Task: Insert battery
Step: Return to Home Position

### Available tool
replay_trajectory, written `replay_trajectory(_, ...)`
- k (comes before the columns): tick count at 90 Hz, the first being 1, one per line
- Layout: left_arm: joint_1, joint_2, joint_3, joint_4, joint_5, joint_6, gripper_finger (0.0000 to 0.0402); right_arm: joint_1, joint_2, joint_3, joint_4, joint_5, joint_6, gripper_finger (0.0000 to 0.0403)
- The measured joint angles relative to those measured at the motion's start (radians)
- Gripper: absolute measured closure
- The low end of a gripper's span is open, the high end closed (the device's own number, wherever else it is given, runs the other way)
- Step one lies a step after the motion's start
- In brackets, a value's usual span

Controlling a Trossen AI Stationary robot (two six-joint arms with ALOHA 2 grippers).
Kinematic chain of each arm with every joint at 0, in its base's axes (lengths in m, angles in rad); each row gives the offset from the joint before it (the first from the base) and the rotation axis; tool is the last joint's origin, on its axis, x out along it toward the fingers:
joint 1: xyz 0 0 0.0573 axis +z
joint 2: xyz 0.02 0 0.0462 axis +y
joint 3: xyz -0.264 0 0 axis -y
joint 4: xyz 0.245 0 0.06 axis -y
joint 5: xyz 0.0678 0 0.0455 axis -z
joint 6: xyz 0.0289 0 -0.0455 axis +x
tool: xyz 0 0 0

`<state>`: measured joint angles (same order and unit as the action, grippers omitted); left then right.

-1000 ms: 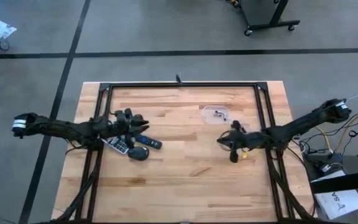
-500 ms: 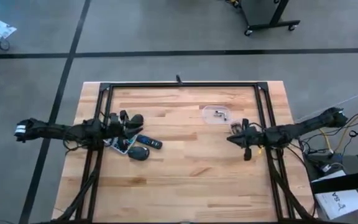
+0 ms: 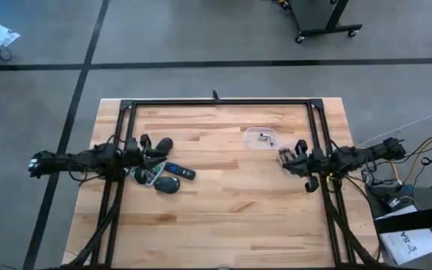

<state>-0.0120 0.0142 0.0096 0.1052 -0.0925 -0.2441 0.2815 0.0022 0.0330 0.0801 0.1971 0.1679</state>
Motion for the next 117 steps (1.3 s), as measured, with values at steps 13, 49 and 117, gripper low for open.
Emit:
replay_trajectory(13,-0.001,-0.009,0.0,-0.01,0.004,0.012,0.0342,0.002,0.001,-0.007,-0.007,0.014,-0.01,0.0403)
replay_trajectory(49,0.001,0.011,0.0,0.016,-0.08,0.026,0.0343,0.002,0.014,-0.005,-0.067,0.046,0.004,0.0403)
replay_trajectory(117,0.001,0.17,-0.001,0.011,-0.134,0.026,0.0342,0.002,0.014,-0.005,-0.067,0.046,0.005,0.0403)
